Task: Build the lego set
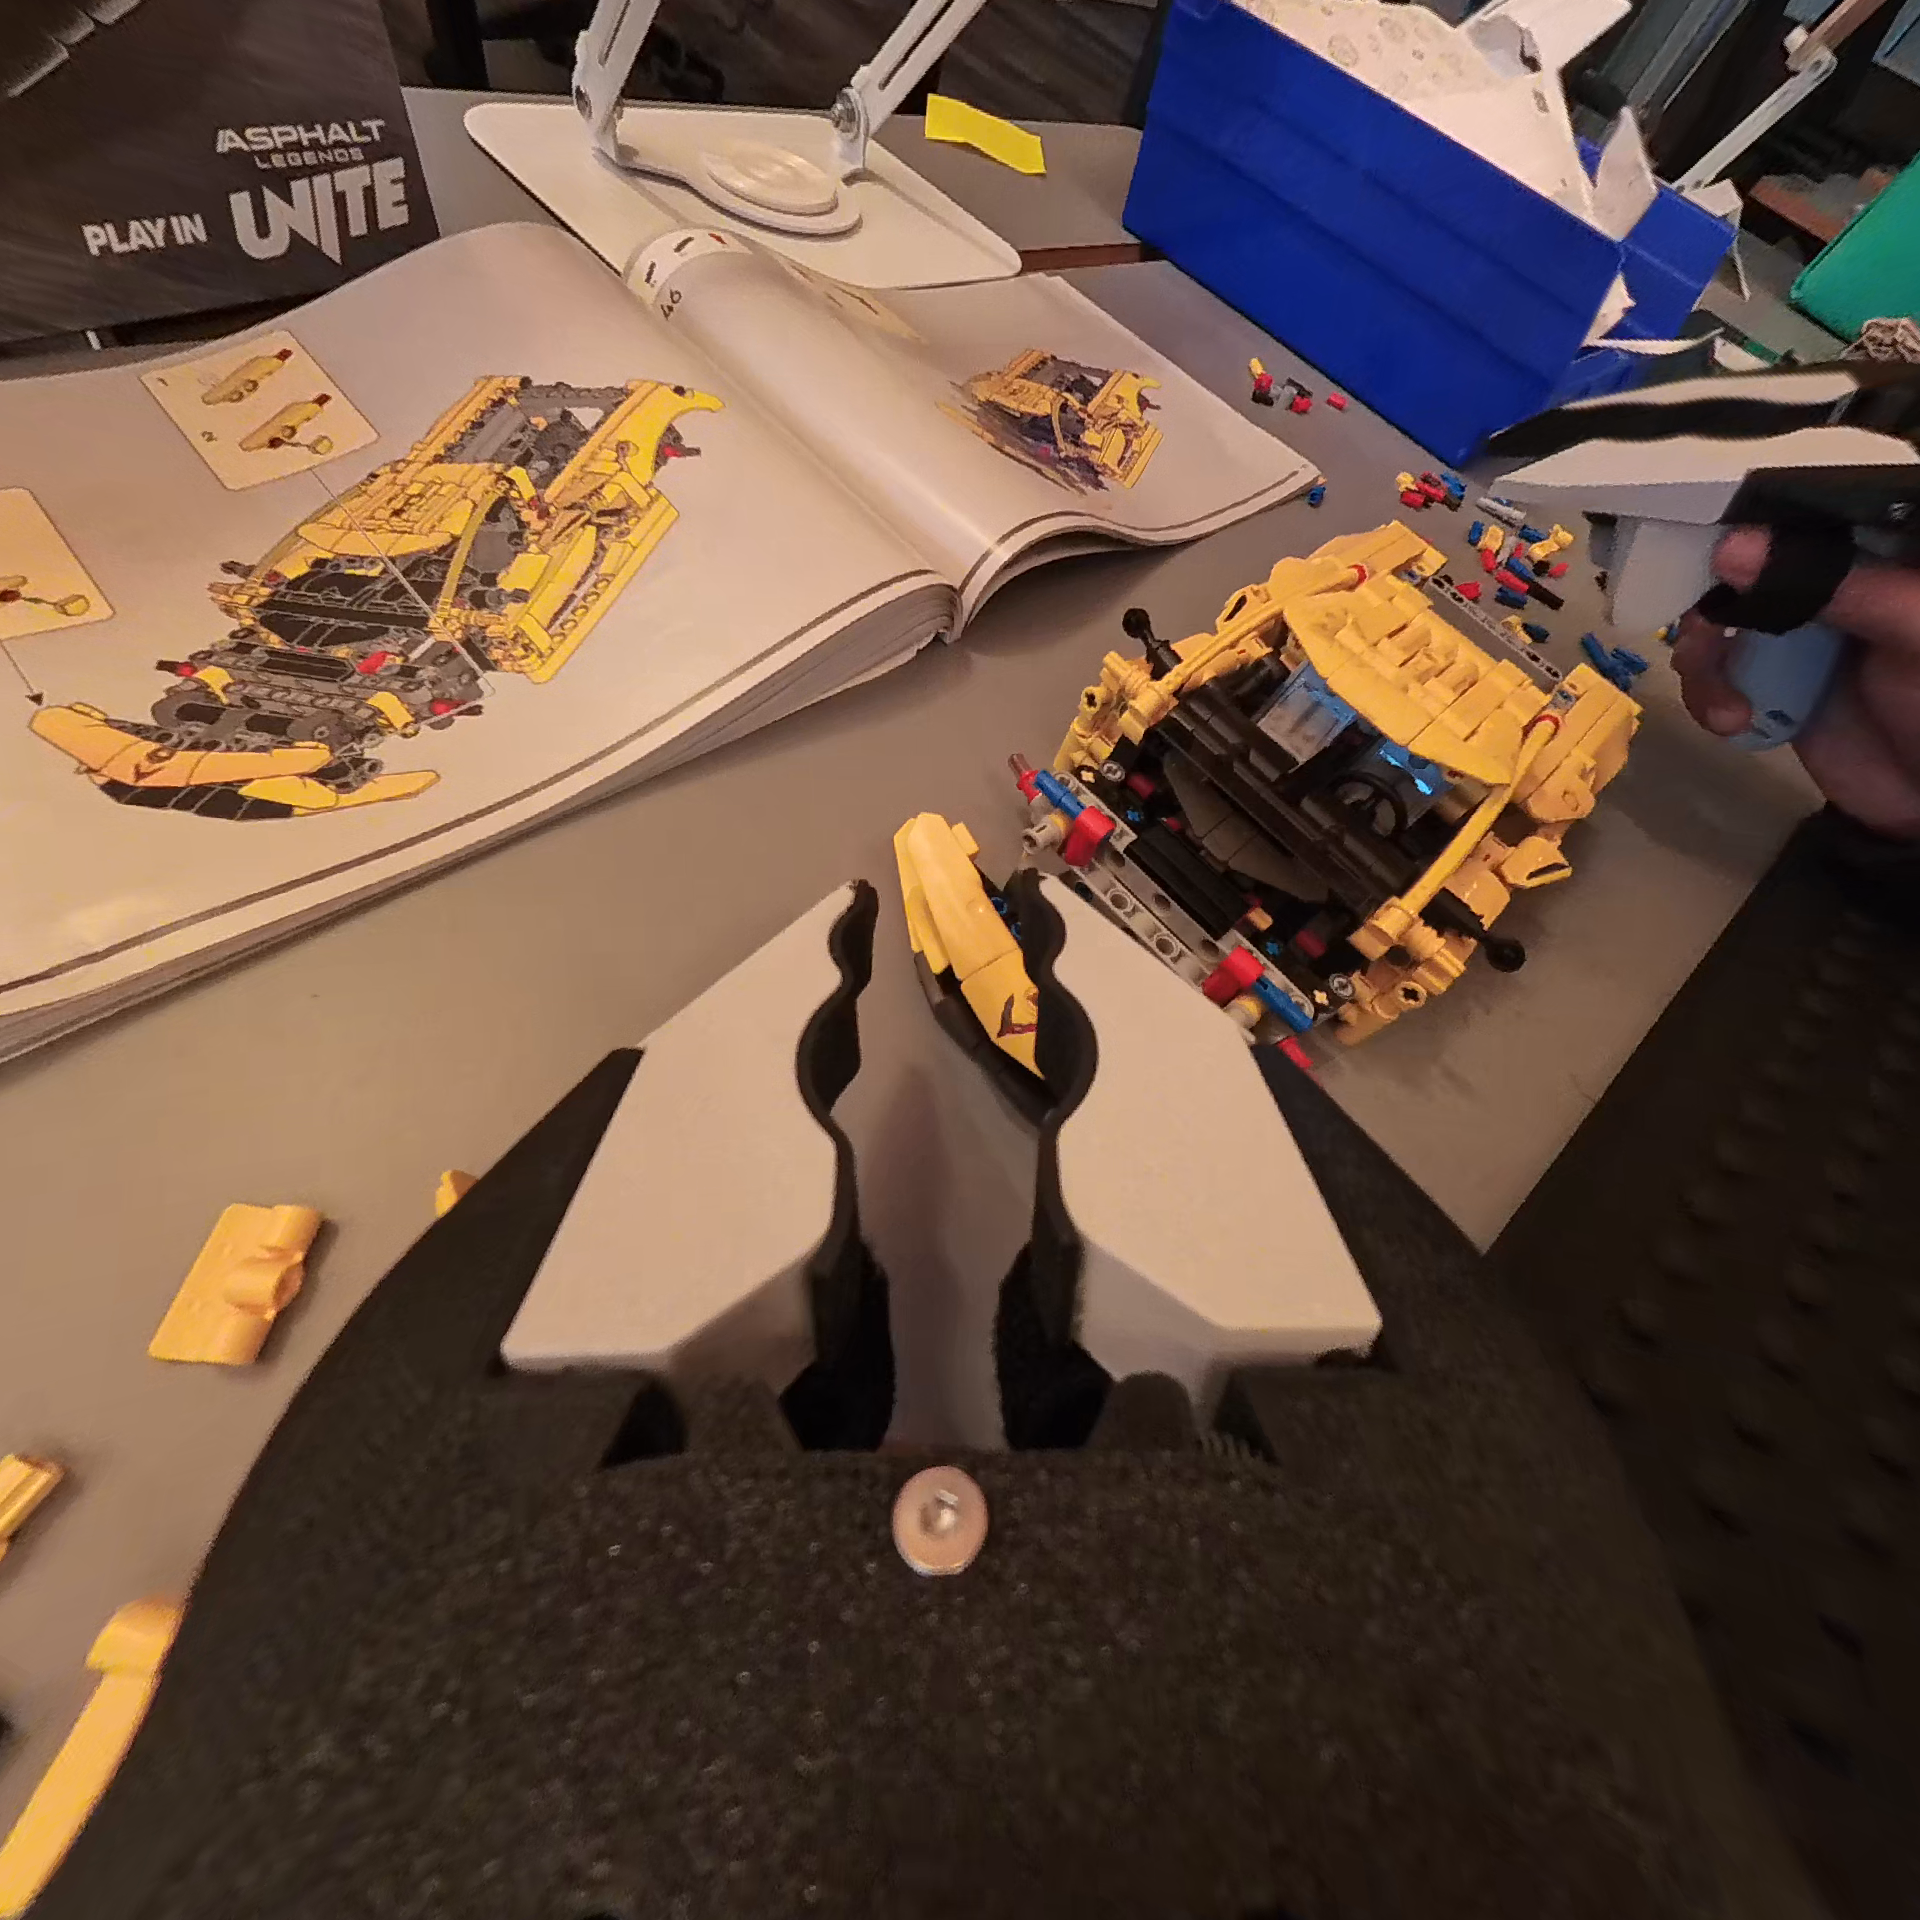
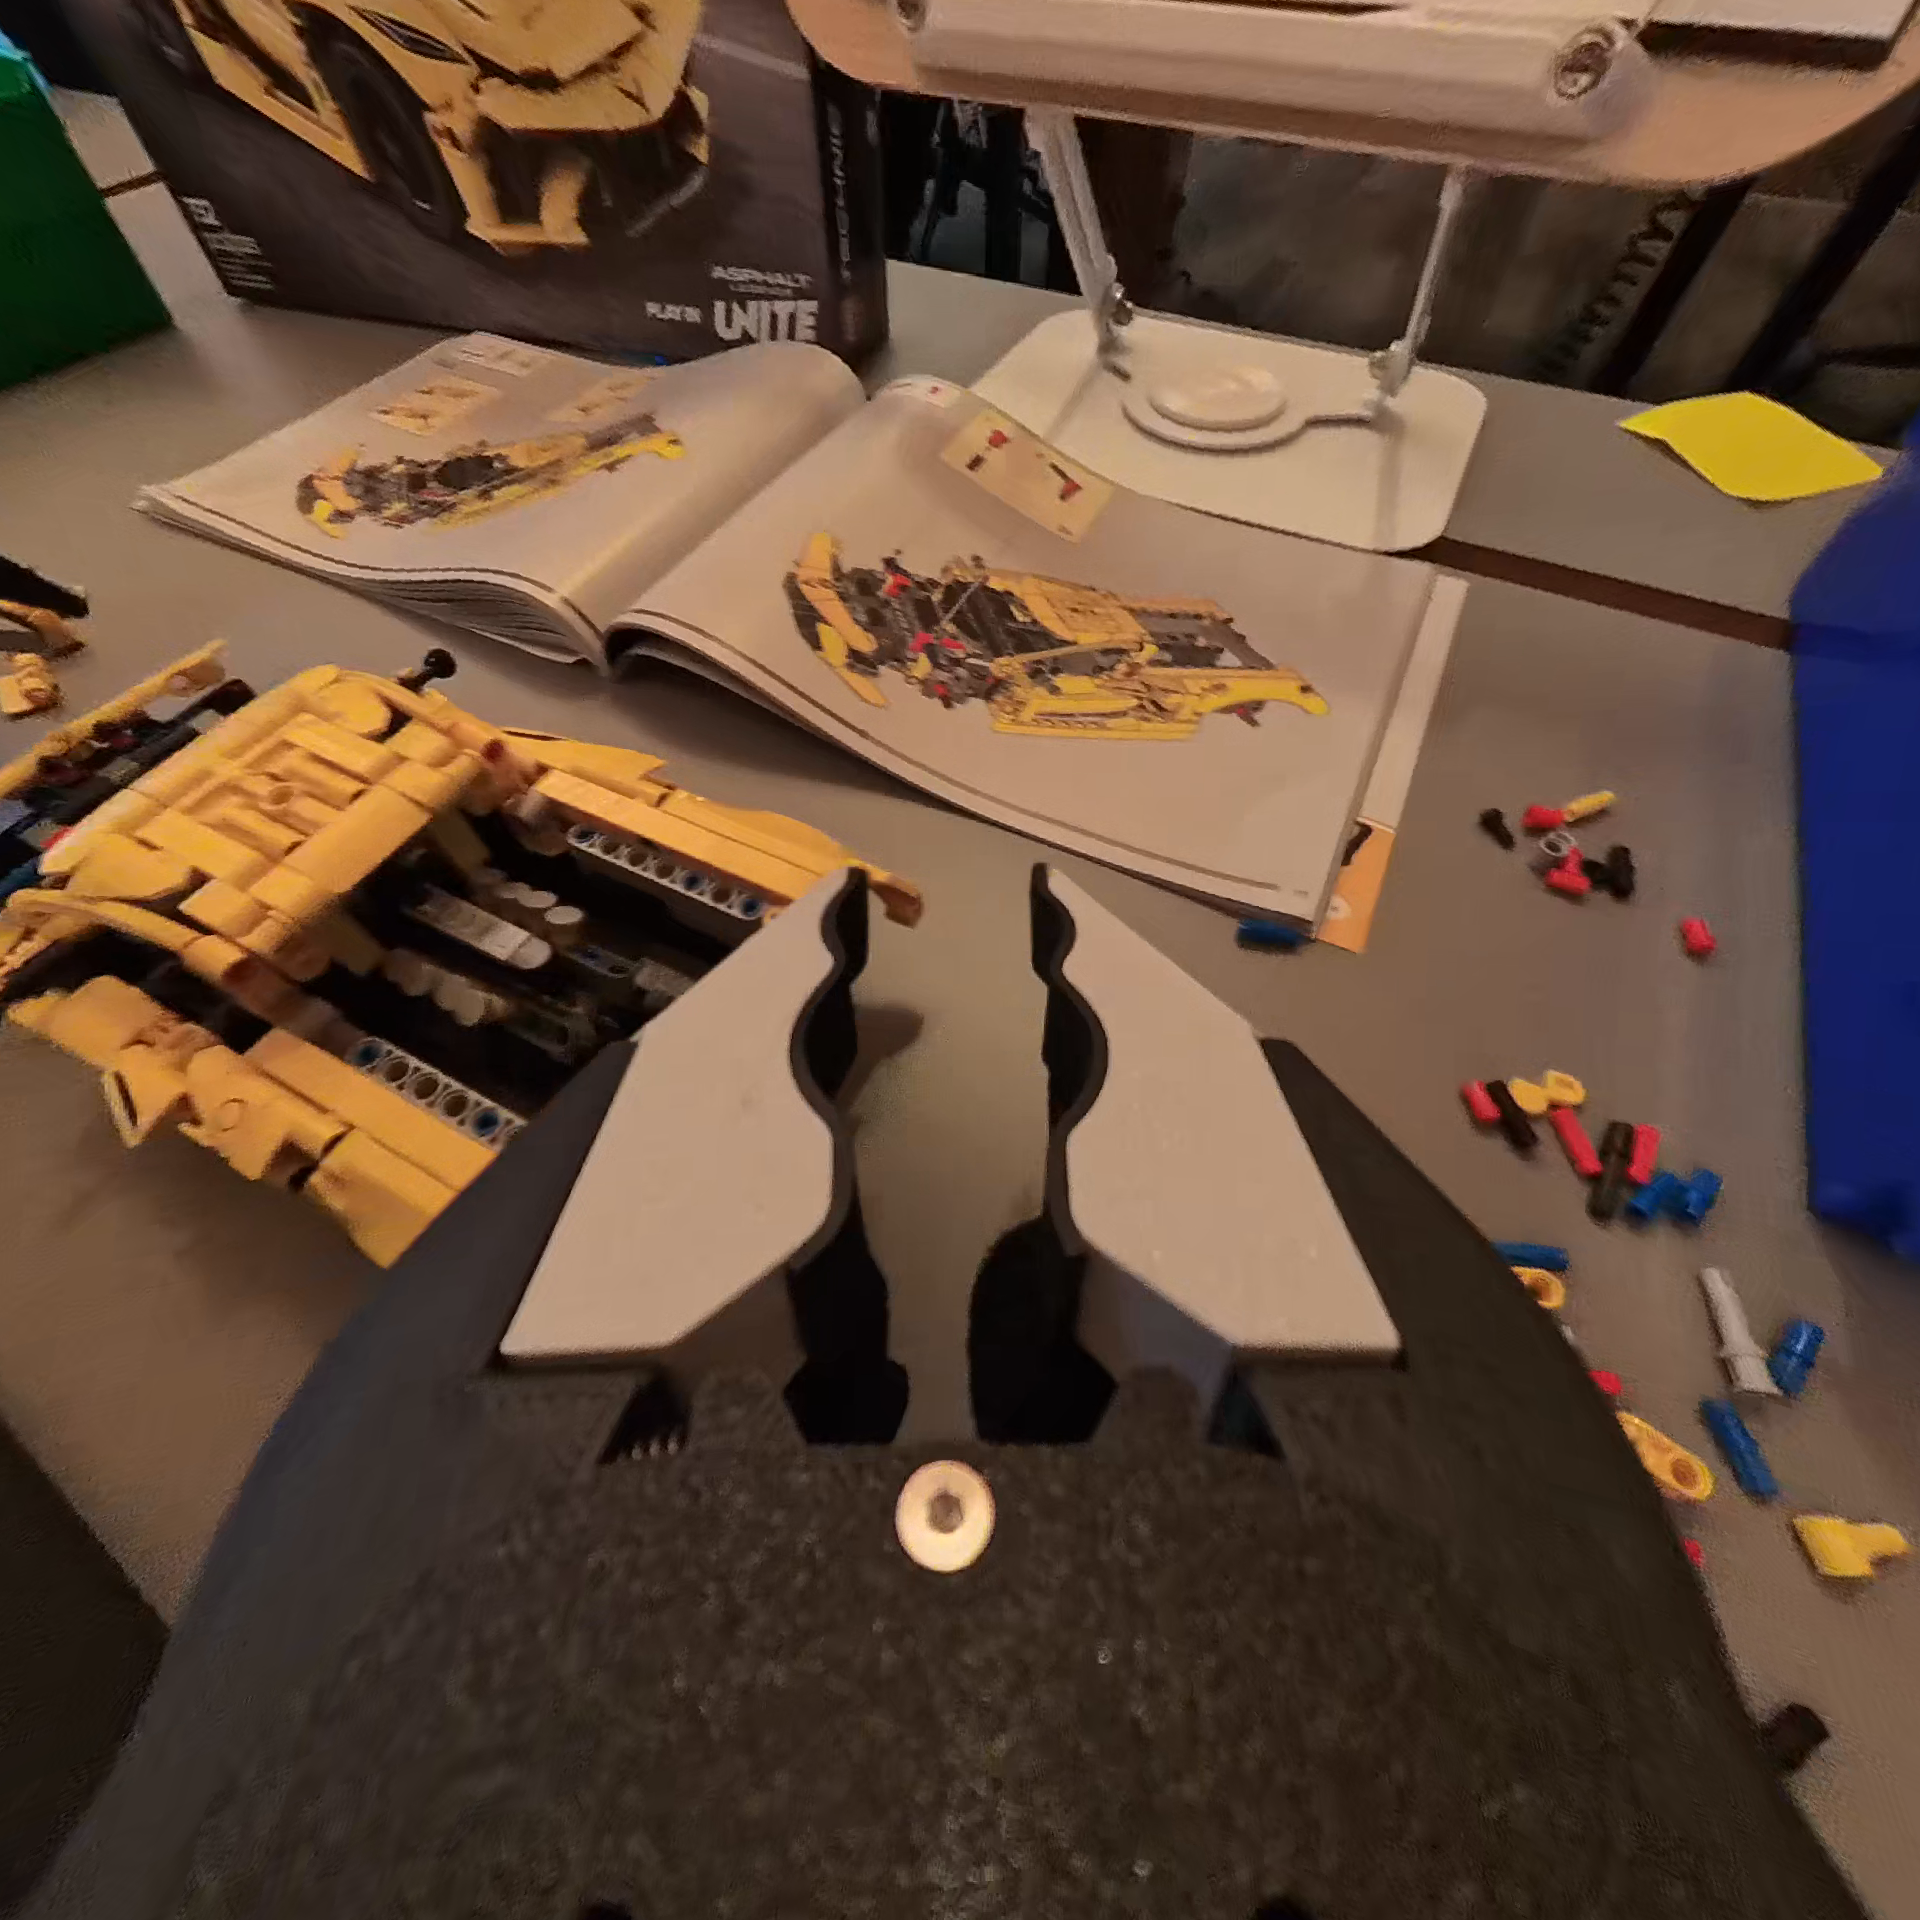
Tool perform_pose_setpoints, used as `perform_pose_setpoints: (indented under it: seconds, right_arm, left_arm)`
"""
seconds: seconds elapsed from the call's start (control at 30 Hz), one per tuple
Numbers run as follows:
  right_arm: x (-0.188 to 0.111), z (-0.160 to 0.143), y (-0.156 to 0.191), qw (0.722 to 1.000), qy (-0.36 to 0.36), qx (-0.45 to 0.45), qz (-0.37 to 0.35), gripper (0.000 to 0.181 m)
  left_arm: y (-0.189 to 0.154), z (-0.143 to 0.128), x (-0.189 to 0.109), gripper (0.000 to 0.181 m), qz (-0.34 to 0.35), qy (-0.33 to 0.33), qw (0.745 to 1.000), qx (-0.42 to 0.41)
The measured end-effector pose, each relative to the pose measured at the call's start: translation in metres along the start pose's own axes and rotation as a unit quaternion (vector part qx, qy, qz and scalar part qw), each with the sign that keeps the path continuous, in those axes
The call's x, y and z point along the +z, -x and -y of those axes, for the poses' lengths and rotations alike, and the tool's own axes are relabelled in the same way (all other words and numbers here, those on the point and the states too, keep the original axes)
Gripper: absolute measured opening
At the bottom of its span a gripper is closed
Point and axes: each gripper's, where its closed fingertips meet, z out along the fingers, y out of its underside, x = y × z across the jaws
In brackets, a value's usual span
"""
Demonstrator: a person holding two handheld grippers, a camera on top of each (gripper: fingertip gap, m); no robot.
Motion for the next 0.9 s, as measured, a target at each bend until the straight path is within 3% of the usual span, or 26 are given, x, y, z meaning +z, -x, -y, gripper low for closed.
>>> perform_pose_setpoints:
  seconds: [0.1,0.27,0.37,0.43,0.57,0.7,0.8,0.9]
  right_arm:
    - [0.002,-0.001,-0.002,1.0,-0.001,0.024,0.014,0.033]
    - [0.005,-0.004,-0.001,0.998,0.004,0.044,0.035,0.034]
    - [0.006,-0.005,0.001,0.997,0.002,0.054,0.046,0.038]
    - [0.006,-0.003,0.0,0.997,-0.007,0.054,0.048,0.041]
    - [0.005,-0.002,-0.003,0.998,-0.015,0.051,0.042,0.046]
    - [-0.003,0.004,-0.015,0.997,-0.004,0.064,0.048,0.049]
    - [-0.013,0.005,-0.048,0.99,0.113,0.062,0.049,0.05]
    - [-0.008,0.045,-0.077,0.971,0.193,0.115,0.08,0.049]
  left_arm:
    - [-0.004,0.004,0.001,0.028,-0.01,0.005,1.0,0.006]
    - [-0.02,0.041,0.01,0.028,-0.034,0.038,0.999,0.017]
    - [-0.04,0.085,0.03,0.028,-0.074,0.048,0.996,0.029]
    - [-0.043,0.098,0.059,0.028,-0.071,0.092,0.992,0.055]
    - [-0.014,0.085,0.13,0.029,-0.016,0.201,0.971,0.131]
    - [-0.003,0.06,0.169,0.029,-0.017,0.244,0.964,0.106]
    - [0.002,0.057,0.178,0.016,-0.004,0.23,0.967,0.105]
    - [0.002,0.059,0.175,0.017,0.003,0.235,0.963,0.133]
